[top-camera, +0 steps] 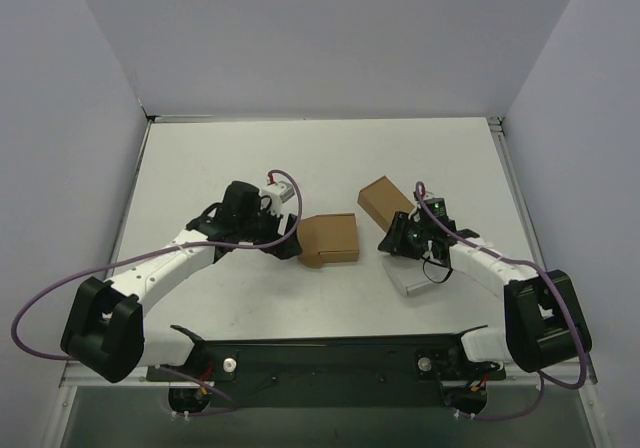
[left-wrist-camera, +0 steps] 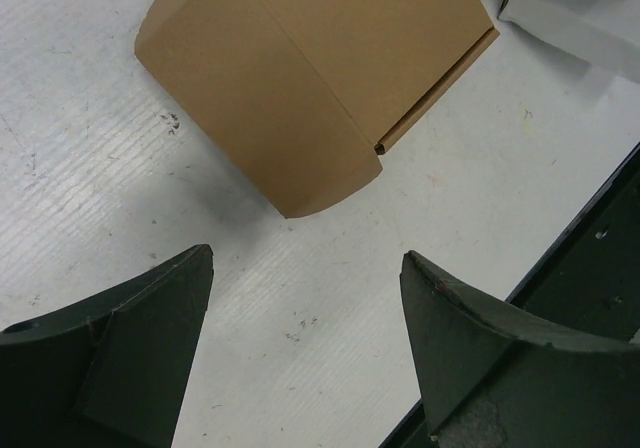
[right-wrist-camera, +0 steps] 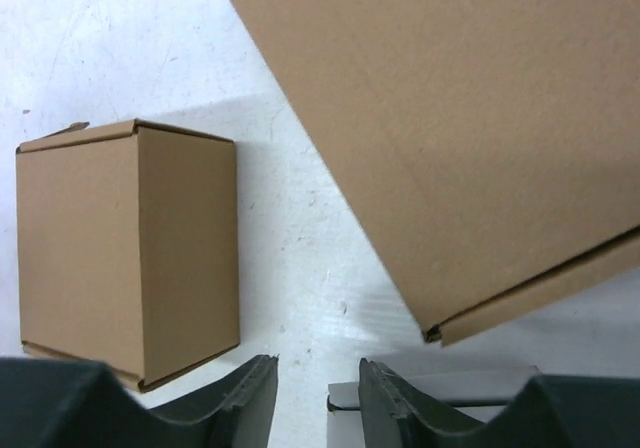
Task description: Fold the paper box
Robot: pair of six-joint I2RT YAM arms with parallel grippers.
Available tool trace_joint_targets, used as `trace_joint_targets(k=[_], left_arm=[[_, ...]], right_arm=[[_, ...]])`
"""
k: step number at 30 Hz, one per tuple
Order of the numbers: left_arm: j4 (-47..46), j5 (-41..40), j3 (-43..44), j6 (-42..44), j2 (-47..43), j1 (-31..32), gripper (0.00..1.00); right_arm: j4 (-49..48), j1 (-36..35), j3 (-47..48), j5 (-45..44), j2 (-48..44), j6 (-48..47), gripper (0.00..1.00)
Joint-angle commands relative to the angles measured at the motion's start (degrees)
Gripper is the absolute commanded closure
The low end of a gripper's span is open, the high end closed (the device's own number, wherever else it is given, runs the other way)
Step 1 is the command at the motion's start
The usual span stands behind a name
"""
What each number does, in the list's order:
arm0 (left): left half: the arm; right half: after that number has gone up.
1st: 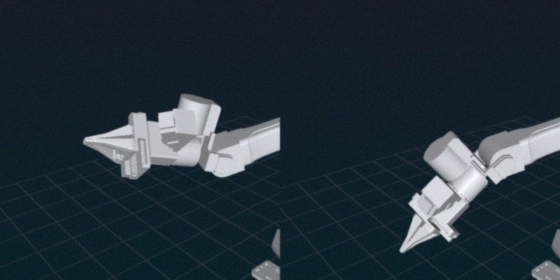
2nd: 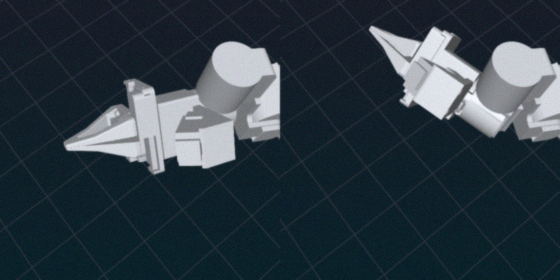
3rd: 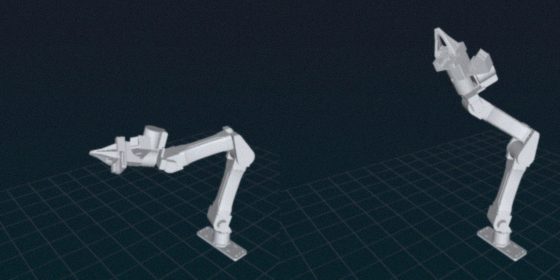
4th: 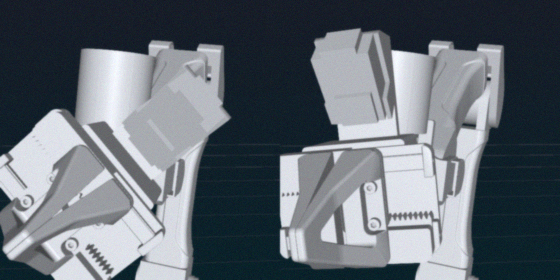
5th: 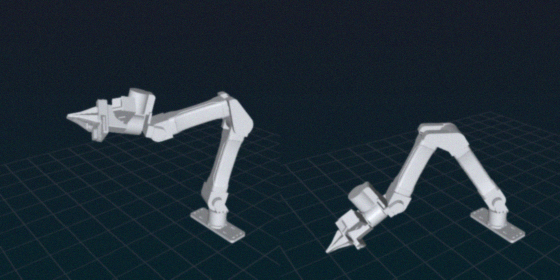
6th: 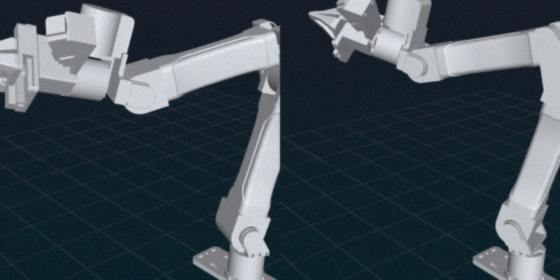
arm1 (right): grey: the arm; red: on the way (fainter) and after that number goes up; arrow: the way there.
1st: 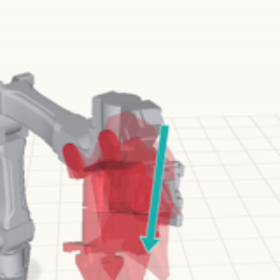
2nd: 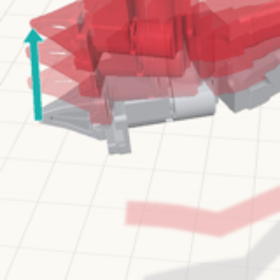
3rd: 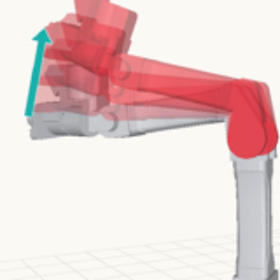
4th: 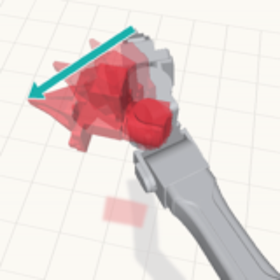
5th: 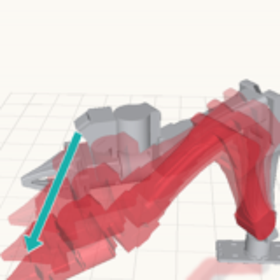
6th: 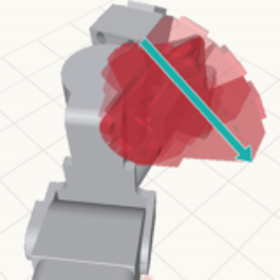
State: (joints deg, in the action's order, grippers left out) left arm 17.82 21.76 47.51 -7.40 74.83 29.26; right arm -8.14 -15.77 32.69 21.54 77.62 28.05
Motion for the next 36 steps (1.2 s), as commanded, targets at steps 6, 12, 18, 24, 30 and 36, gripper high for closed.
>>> trace_joint_targets(k=[6, 12, 18, 24, 30, 36], left_arm=[[-9.73, 8.56, 0.75, -10.00, 5.06, -5.61, 0.15], [-8.77, 7.08, 0.75, -11.15, 6.91, -6.05, 0.15], [-8.33, 6.63, 0.75, -10.79, 7.61, -6.05, 0.15], [-7.72, 6.28, 0.92, -10.53, 7.70, -6.14, 0.15], [-7.45, 5.66, 1.01, -9.83, 6.91, -6.05, 0.15], [-7.54, 5.66, 1.01, -9.83, 6.74, -6.05, 0.15]], right_arm=[[5.94, -7.25, 2.99, -3.25, -7.14, 1.04, 0.46], [3.05, -9.45, 5.89, -2.38, -3.72, 2.97, 0.44], [-2.48, -9.37, 6.42, 1.74, 0.42, 4.73, 0.49], [-4.08, -9.37, 7.57, 2.46, 3.58, 5.17, 0.53], [-1.79, -9.02, 5.90, -1.59, 4.90, 6.22, 0.68], [-5.04, -6.56, 1.42, -0.54, 5.25, 8.42, 0.76]])
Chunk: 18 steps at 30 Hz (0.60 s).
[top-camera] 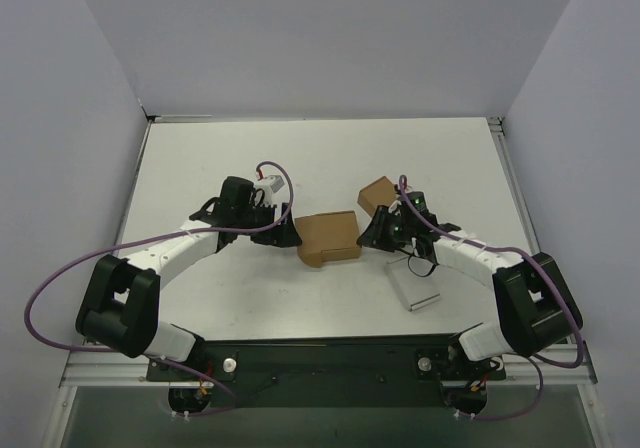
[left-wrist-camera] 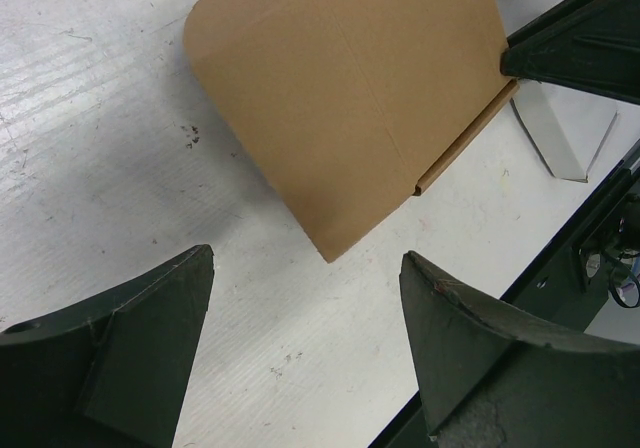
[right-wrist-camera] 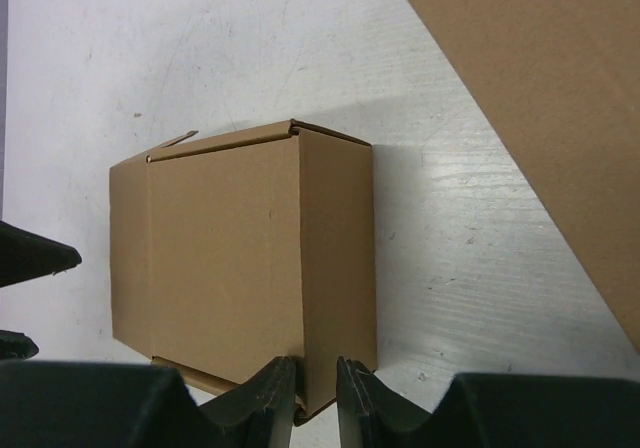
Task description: Fold the paper box
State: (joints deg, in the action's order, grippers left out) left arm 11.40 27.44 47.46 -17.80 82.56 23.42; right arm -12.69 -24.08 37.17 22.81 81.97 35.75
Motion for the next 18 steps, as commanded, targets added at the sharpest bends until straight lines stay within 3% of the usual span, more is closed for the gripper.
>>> trace_joint_targets(k=[1, 18], left_arm=[[-1.12, -0.02, 1.14, 0.66, -1.00, -0.22, 0.15], [-3.22, 2.18, 0.26, 0.84, -2.50, -0.22, 0.15]], right_arm=[[-0.76, 1.84, -3.15, -1.71, 1.43, 0.73, 0.77], [-2.78, 5.09, -5.35, -0.66, 3.28, 0.82, 0.79]])
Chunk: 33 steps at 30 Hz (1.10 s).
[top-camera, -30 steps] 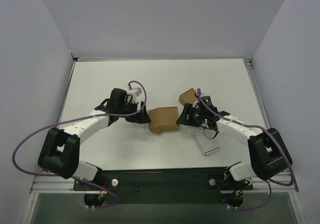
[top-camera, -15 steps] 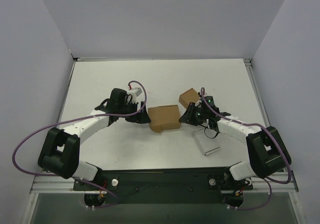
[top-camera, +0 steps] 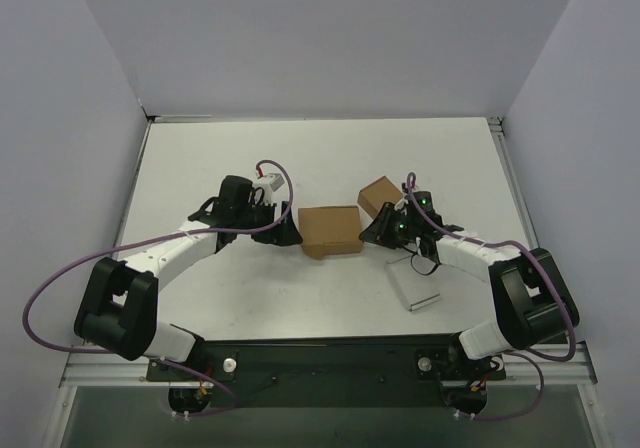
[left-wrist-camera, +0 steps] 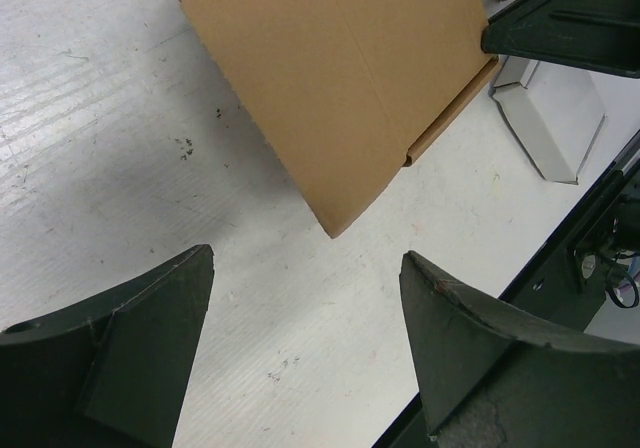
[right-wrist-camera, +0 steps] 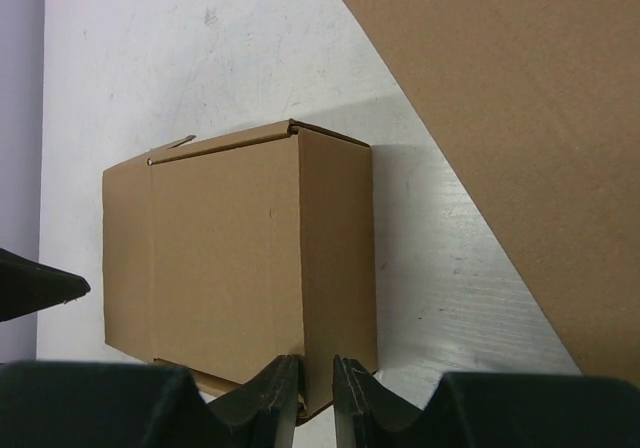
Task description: Fold the paper box
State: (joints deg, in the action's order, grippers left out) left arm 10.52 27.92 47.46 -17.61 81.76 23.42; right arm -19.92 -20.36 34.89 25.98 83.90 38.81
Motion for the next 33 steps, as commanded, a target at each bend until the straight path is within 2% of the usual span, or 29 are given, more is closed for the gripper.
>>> trace_joint_targets(k=[1, 23, 26, 28, 32, 33], left_arm=[[-2.26, 1.70, 0.26, 0.73, -1.69, -0.22, 0.15], [-3.58, 3.45, 0.17, 0.55, -0.72, 0.49, 0.15], [-3.49, 3.28, 0.17, 0.55, -0.90, 0.58, 0.15], [-3.23, 3.10, 0.17, 0.55, -1.25, 0.57, 0.15], [-2.62, 1.70, 0.35, 0.99, -2.39, 0.57, 0.15], [-2.18, 1.35, 0.44, 1.17, -2.65, 0.57, 0.15]], right_arm=[[4.28, 1.55, -3.34, -3.65, 1.18, -2.07, 0.79], [3.75, 3.92, -3.87, -2.51, 1.71, -2.95, 0.79], [5.24, 3.92, -4.31, -3.47, -0.22, -3.56, 0.75], [6.73, 3.84, -5.45, -4.18, -3.29, -4.17, 0.67], [11.03, 3.05, -7.82, -6.89, -11.19, -5.32, 0.43], [12.35, 2.70, -8.43, -7.60, -15.39, -5.58, 0.41]])
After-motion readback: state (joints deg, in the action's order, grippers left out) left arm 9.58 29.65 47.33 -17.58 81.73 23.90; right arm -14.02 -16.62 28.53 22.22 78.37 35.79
